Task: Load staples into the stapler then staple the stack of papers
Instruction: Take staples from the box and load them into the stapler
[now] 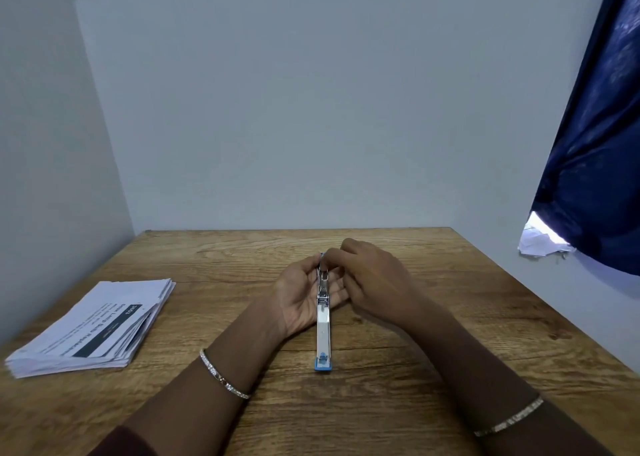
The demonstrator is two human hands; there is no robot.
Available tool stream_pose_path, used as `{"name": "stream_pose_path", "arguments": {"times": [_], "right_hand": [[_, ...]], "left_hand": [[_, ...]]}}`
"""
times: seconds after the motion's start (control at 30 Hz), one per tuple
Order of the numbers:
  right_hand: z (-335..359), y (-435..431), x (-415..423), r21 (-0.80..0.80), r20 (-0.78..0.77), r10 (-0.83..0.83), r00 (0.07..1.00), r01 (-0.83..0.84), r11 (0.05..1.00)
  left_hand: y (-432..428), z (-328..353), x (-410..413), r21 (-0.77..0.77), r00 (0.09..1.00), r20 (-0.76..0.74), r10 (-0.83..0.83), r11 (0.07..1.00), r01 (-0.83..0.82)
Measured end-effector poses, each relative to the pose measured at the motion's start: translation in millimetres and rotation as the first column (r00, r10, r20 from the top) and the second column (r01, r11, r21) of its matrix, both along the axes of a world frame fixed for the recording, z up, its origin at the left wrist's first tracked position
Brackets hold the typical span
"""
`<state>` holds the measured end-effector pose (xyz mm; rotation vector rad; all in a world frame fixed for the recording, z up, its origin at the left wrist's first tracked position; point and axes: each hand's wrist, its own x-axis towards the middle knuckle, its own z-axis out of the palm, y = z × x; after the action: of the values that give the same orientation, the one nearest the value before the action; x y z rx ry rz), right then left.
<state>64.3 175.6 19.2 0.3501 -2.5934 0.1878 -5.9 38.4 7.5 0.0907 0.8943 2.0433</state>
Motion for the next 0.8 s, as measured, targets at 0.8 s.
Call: {"name": "stream_pose_path", "arguments": {"times": [0.8], "right_hand": [[-3,-3,-1,-0.651,-0.023,0.201,0.979,-0.168,0.74]], "left_hand": [[-5,-3,-12,0.057,0.998,0.053,0.019,0.998,-0.022]]}}
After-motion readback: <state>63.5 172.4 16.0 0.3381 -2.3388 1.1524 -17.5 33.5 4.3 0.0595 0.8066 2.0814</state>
